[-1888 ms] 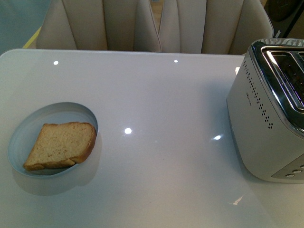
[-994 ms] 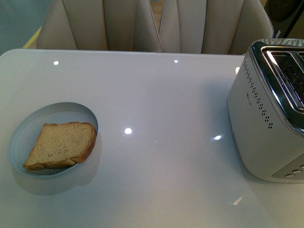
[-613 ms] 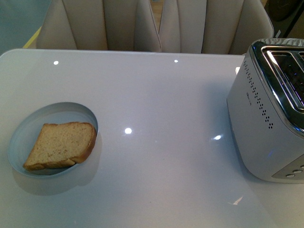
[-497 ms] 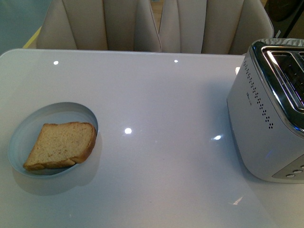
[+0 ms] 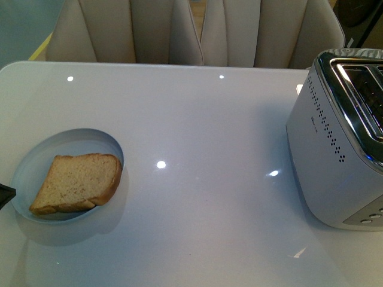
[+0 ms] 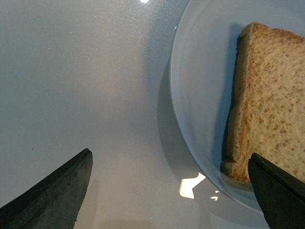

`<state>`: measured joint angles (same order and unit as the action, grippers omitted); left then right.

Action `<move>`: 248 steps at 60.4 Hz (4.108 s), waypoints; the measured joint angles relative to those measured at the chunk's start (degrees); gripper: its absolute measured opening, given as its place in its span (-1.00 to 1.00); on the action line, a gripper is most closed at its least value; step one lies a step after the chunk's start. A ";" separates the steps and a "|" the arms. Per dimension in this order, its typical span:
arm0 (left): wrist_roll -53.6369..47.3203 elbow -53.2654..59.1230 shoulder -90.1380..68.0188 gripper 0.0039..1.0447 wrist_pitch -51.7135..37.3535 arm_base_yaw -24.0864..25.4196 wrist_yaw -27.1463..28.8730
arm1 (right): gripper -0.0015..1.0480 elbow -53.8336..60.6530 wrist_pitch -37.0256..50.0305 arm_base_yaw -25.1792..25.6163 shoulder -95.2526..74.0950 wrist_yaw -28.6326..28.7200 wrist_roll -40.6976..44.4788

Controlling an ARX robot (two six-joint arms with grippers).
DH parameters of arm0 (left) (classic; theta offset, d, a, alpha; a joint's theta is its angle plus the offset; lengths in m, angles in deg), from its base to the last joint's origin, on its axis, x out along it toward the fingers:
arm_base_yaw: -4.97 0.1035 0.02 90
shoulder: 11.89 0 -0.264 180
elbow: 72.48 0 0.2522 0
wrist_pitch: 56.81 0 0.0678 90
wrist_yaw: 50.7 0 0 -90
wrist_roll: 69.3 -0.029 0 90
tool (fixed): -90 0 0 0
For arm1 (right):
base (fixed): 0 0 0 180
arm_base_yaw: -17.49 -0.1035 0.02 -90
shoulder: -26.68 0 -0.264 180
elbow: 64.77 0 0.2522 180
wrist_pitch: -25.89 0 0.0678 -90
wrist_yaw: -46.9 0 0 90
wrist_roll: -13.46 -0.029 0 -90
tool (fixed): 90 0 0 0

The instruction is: Left arm holds plate, right arm toasts bread

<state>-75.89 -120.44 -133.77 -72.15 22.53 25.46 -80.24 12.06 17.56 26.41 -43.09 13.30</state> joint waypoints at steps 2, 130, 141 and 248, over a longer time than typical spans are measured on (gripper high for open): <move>0.00 -1.05 -1.16 0.87 0.02 -0.42 0.20 | 0.83 0.00 0.00 0.00 0.00 0.00 0.00; 15.74 -5.33 1.11 -0.94 9.11 0.46 -5.18 | 0.83 0.00 0.00 0.00 0.00 0.00 0.00; 16.41 -2.16 10.80 -0.94 14.01 0.76 -6.05 | 0.83 0.00 0.00 0.00 0.00 0.00 0.00; 49.05 -17.81 40.54 -0.94 40.37 -48.44 5.62 | 0.83 0.00 0.00 0.00 0.00 0.00 0.00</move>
<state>-26.85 -138.25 -93.23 -31.78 -25.91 31.07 -80.24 12.06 17.56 26.41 -43.09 13.30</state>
